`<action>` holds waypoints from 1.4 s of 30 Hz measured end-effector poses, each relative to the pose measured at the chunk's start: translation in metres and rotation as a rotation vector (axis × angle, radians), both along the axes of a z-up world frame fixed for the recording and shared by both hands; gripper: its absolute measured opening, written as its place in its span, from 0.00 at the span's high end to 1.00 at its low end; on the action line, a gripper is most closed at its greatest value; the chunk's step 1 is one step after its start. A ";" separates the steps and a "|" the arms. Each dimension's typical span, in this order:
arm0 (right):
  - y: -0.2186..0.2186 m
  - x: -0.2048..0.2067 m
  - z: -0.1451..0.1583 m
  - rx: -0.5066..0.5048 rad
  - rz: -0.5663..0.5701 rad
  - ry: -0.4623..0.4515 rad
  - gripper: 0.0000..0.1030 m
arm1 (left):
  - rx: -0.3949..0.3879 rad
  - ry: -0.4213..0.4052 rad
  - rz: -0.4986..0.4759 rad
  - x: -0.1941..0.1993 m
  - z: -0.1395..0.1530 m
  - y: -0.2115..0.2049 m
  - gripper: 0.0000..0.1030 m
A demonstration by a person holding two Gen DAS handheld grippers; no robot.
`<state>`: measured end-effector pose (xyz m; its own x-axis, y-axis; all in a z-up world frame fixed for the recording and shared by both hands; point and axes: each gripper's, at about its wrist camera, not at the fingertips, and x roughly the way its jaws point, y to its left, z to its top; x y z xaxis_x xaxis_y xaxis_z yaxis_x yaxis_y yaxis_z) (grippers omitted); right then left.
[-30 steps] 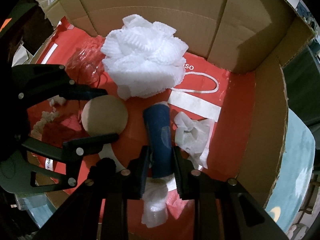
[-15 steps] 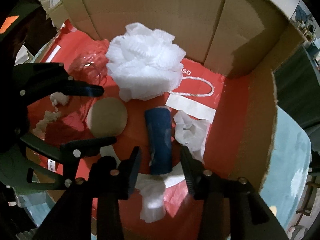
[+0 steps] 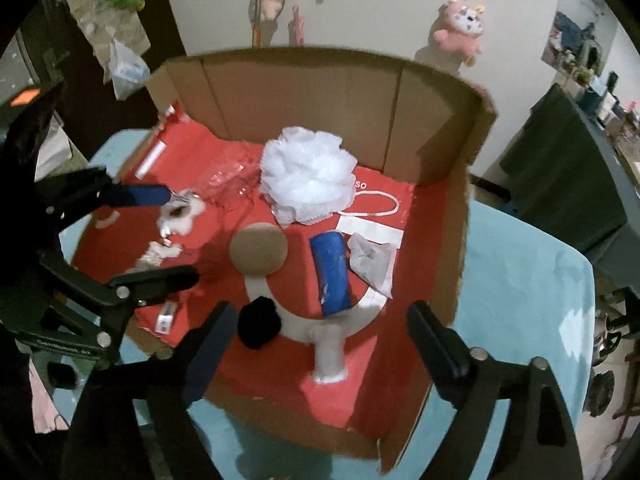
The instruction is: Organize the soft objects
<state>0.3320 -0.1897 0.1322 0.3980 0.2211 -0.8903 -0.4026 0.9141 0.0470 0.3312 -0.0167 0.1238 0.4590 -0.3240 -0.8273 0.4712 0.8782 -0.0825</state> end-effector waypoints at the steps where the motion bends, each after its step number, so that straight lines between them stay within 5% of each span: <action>1: -0.002 -0.004 0.004 0.010 -0.005 -0.007 0.10 | -0.009 0.001 0.014 -0.005 0.002 0.003 0.24; 18: 0.002 -0.071 0.007 0.058 -0.129 -0.094 0.03 | -0.032 -0.008 0.213 -0.065 -0.003 0.036 0.24; 42: 0.008 -0.079 -0.019 0.038 -0.238 -0.055 0.03 | -0.004 0.005 0.326 -0.075 -0.025 0.041 0.24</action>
